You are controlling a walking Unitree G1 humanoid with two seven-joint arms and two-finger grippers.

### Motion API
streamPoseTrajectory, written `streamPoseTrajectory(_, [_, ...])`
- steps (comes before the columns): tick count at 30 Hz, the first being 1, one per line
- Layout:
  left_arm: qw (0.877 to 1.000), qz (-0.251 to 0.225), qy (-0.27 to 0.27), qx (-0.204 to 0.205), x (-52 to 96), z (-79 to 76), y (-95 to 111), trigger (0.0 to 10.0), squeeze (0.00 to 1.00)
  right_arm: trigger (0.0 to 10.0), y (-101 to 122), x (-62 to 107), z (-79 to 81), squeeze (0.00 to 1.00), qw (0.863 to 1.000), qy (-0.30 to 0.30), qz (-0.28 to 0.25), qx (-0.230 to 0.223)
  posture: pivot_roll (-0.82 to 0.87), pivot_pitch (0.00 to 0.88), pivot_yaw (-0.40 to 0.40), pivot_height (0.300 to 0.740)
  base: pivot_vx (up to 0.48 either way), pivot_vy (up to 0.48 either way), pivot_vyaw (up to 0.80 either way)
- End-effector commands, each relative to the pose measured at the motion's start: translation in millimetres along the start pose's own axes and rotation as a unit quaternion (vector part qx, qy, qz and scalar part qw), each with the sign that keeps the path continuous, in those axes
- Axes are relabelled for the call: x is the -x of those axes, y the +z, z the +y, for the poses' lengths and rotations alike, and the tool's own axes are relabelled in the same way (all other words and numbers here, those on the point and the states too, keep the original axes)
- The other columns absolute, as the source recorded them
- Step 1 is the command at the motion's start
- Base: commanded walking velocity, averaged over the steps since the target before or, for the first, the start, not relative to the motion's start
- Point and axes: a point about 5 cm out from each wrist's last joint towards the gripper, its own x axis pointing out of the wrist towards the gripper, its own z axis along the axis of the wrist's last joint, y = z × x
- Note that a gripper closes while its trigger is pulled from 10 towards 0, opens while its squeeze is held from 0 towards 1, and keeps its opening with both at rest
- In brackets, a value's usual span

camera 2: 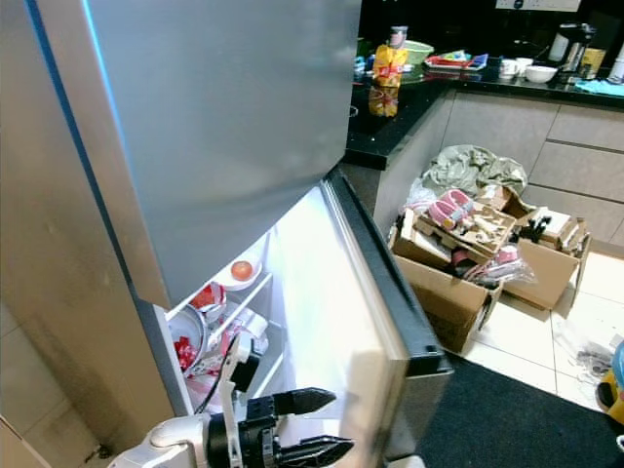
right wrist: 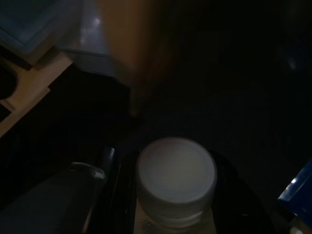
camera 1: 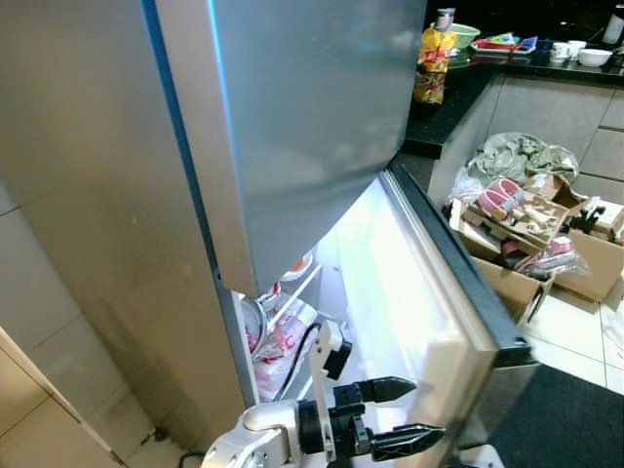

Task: Restocking fridge

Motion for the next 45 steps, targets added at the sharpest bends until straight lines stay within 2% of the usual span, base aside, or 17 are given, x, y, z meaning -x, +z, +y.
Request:
streamPoseTrajectory(1, [1.000, 0.014, -0.001, -0.001, 2.8, -2.6, -2, 10.0, 0.00, 10.0, -3, 0.5, -1.2, 0.00, 1.000, -0.003, 0.000, 0.002, -0.07, 0.088, -0.002, 0.740, 0.000, 0.000, 0.00])
streamPoseTrajectory(12, [0.994, 0.030, 0.099, -0.029, 12.1, 9.3, -9, 10.0, 0.00, 10.0, -3, 0.5, 1.4, 0.00, 1.000, 0.000, 0.000, 0.000, -0.06, 0.081, 0.000, 0.740, 0.000, 0.000, 0.00])
streamPoseTrajectory(13, [0.985, 0.051, 0.160, -0.050, 17.5, 22.1, -14, 10.0, 0.00, 10.0, 0, 0.3, 1.8, 0.00, 1.000, 0.000, -0.008, -0.003, -0.06, 0.079, 0.003, 0.740, 0.000, 0.000, 0.00])
streamPoseTrajectory(14, [0.962, 0.083, 0.253, -0.062, 28.3, 40.9, -23, 10.0, 0.00, 10.0, 4, 0.1, 2.5, 0.00, 1.000, 0.002, -0.020, -0.010, -0.06, 0.079, 0.004, 0.740, 0.000, 0.000, 0.00])
streamPoseTrajectory(15, [0.962, 0.083, 0.253, -0.062, 28.3, 40.9, -23, 10.0, 0.00, 10.0, 4, 0.1, 2.5, 0.00, 1.000, 0.002, -0.020, -0.010, -0.06, 0.079, 0.004, 0.740, 0.000, 0.000, 0.00])
streamPoseTrajectory(16, [0.941, 0.105, 0.313, -0.072, 36.8, 52.4, -29, 10.0, 0.00, 10.0, 7, 0.0, 2.9, 0.00, 0.999, 0.004, -0.028, -0.015, -0.06, 0.079, 0.005, 0.740, 0.000, 0.000, 0.00])
streamPoseTrajectory(17, [0.941, 0.105, 0.313, -0.072, 36.8, 52.4, -29, 10.0, 0.00, 10.0, 7, 0.0, 2.9, 0.00, 0.999, 0.004, -0.028, -0.015, -0.06, 0.079, 0.005, 0.740, 0.000, 0.000, 0.00])
streamPoseTrajectory(20, [0.861, 0.189, 0.462, -0.094, 75.3, 75.8, -47, 10.0, 0.00, 10.0, 28, 0.9, 2.5, 0.00, 0.995, 0.014, -0.096, -0.027, -0.06, 0.082, 0.005, 0.740, 0.000, 0.000, 0.00])
streamPoseTrajectory(21, [0.861, 0.189, 0.462, -0.094, 75.3, 75.8, -47, 10.0, 0.00, 10.0, 28, 0.9, 2.5, 0.00, 0.995, 0.014, -0.096, -0.027, -0.06, 0.082, 0.005, 0.740, 0.000, 0.000, 0.00])
streamPoseTrajectory(22, [0.847, 0.200, 0.485, -0.091, 83.4, 77.7, -51, 10.0, 0.00, 10.0, 34, 1.6, 1.4, 0.00, 0.993, 0.016, -0.116, -0.026, -0.06, 0.082, 0.005, 0.740, 0.000, 0.000, 0.00])
streamPoseTrajectory(27, [0.841, 0.199, 0.496, -0.082, 88.5, 76.4, -53, 10.0, 0.00, 10.0, 48, 3.9, -4.8, 0.00, 0.987, 0.021, -0.157, -0.020, -0.06, 0.085, 0.004, 0.740, 0.000, 0.000, 0.00])
streamPoseTrajectory(28, [0.842, 0.193, 0.497, -0.078, 88.4, 74.9, -53, 10.0, 0.00, 10.0, 55, 5.5, -9.5, 0.00, 0.984, 0.024, -0.176, -0.005, -0.06, 0.086, 0.003, 0.740, 0.000, 0.000, 0.00])
streamPoseTrajectory(29, [0.842, 0.187, 0.500, -0.079, 86.6, 73.9, -58, 10.0, 0.00, 10.0, 69, 9.8, -17.9, 0.00, 0.975, 0.037, -0.214, 0.052, -0.06, 0.092, 0.001, 0.740, 0.000, 0.000, 0.00])
streamPoseTrajectory(34, [0.839, 0.186, 0.504, -0.080, 84.7, 74.7, -61, 10.0, 0.00, 10.0, 76, 12.9, -21.6, 0.00, 0.965, 0.046, -0.234, 0.107, -0.06, 0.093, 0.000, 0.740, 0.000, 0.000, 0.00])
streamPoseTrajectory(38, [0.833, 0.182, 0.515, -0.087, 81.8, 76.9, -65, 10.0, 0.00, 10.0, 85, 17.3, -42.7, 0.00, 0.951, -0.010, -0.248, 0.186, -0.06, 0.094, -0.001, 0.740, 0.000, 0.000, 0.00])
streamPoseTrajectory(40, [0.831, 0.183, 0.517, -0.088, 82.1, 77.1, -65, 10.0, 0.00, 10.0, 86, 17.7, -47.8, 0.00, 0.950, -0.027, -0.247, 0.187, -0.06, 0.094, -0.001, 0.740, 0.000, 0.000, 0.00])
streamPoseTrajectory(45, [0.827, 0.187, 0.523, -0.089, 86.6, 77.1, -67, 10.0, 0.00, 10.0, 76, 20.5, -92.3, 0.00, 0.957, -0.183, -0.185, 0.126, -0.06, 0.093, -0.004, 0.740, 0.000, 0.000, 0.00])
